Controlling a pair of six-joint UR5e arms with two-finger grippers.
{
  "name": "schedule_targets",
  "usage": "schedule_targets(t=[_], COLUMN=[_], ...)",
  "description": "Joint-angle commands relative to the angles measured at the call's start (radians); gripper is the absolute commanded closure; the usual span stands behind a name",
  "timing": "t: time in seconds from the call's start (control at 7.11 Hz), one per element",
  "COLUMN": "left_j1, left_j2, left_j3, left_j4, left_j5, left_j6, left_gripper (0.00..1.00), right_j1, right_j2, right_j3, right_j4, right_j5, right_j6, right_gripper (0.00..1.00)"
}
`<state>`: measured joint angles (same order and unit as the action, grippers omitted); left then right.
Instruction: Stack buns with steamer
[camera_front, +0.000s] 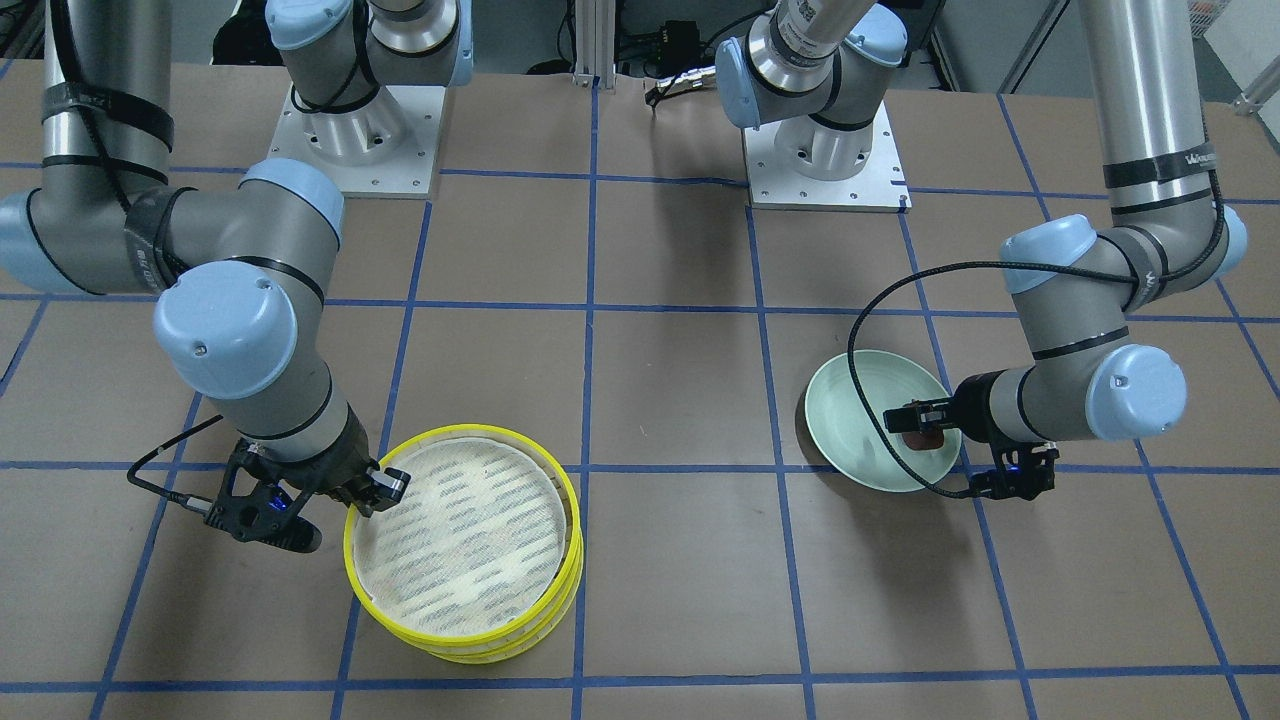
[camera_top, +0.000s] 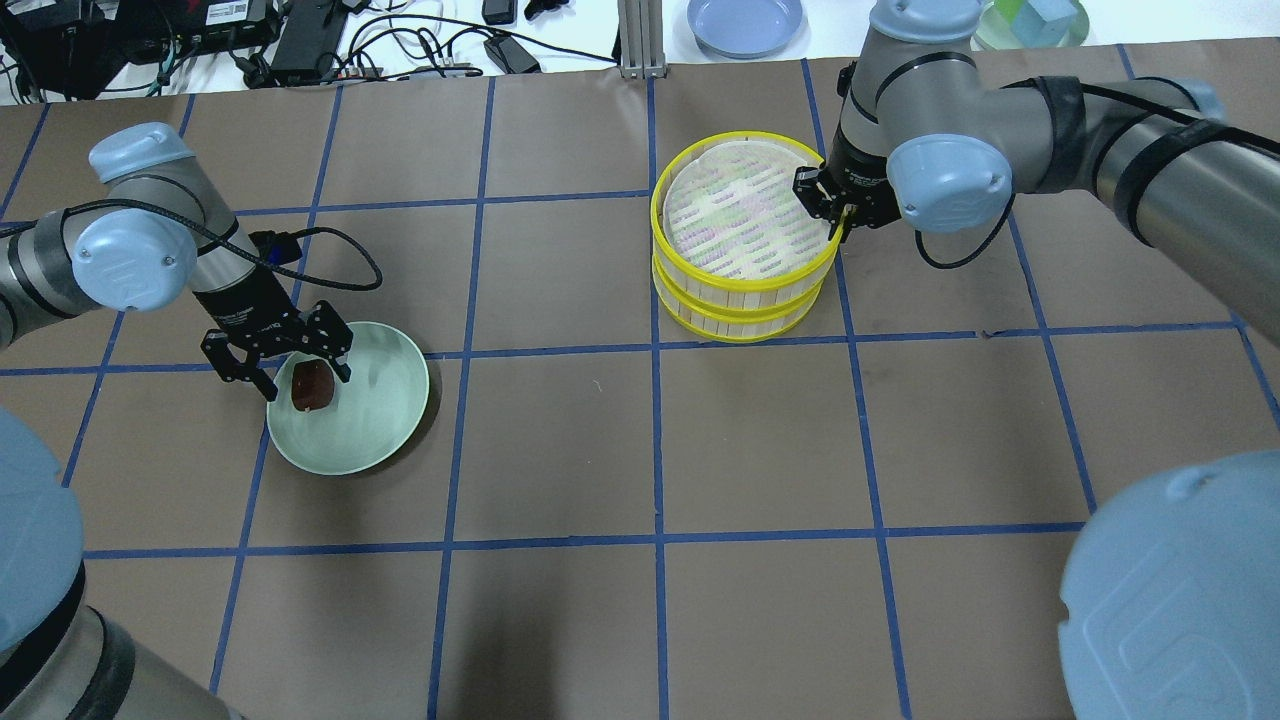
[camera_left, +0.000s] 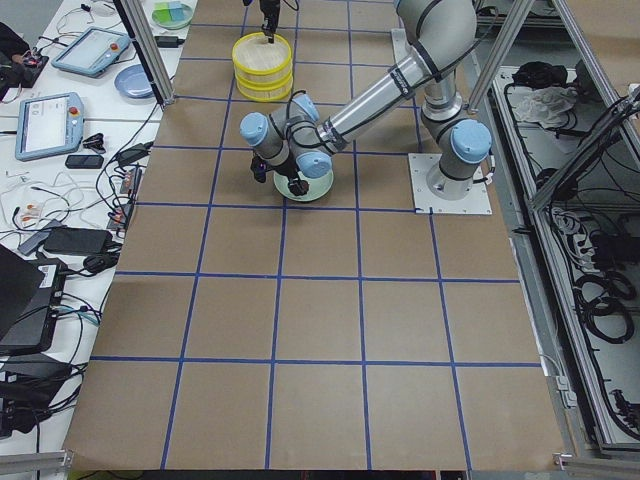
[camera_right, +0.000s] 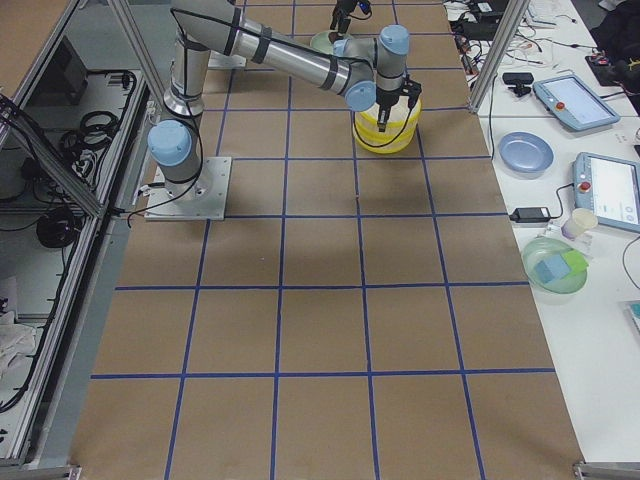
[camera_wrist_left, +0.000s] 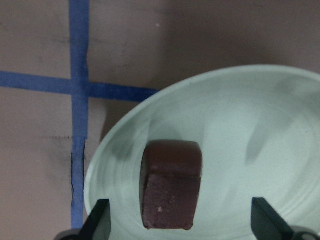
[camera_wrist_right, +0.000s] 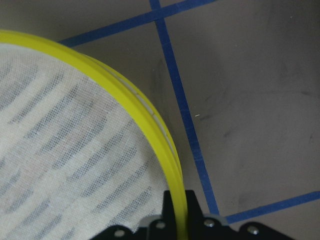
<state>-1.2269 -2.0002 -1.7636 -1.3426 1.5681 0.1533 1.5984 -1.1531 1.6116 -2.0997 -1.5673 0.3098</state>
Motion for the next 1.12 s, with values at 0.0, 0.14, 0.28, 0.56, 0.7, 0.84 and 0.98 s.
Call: schedule_targets(t=[0.0, 0.14, 0.28, 0.56, 0.7, 0.84, 0.98], left_j1=[0.000, 0.000, 0.000, 0.000, 0.000, 0.000, -0.002], left_j2=[-0.031, -0.041, -0.051, -0.046, -0.031, -0.025, -0.016], left_j3=[0.035, 0.036, 0.036, 0.035, 0.036, 0.036, 0.036], left_j4=[0.063, 0.089, 0.115, 0.099, 0.092, 0.091, 0.067], left_j5=[-0.003, -0.005, -0.013, -0.069, -0.065, -0.060, -0.060], left_j6=[-0.008, -0.011, -0.012, -0.087, -0.103, -0.103, -0.101], left_gripper=[0.00, 0.04, 0.13, 0.15, 0.03, 0.00, 0.00], right_j1=[0.000, 0.000, 0.000, 0.000, 0.000, 0.000, 0.000], right_j2=[0.015, 0.015, 0.015, 0.013, 0.015, 0.015, -0.002], right_j3=[0.005, 0.007, 0.007, 0.007, 0.007, 0.007, -0.002], right_j4=[-0.016, -0.014, -0.007, 0.000, -0.006, -0.019, -0.011], right_j5=[0.000, 0.000, 0.001, 0.001, 0.000, 0.001, 0.006], right_j6=[-0.001, 0.002, 0.003, 0.005, 0.002, 0.003, 0.003], right_gripper=[1.00, 1.00, 1.00, 1.00, 0.85, 0.01, 0.00])
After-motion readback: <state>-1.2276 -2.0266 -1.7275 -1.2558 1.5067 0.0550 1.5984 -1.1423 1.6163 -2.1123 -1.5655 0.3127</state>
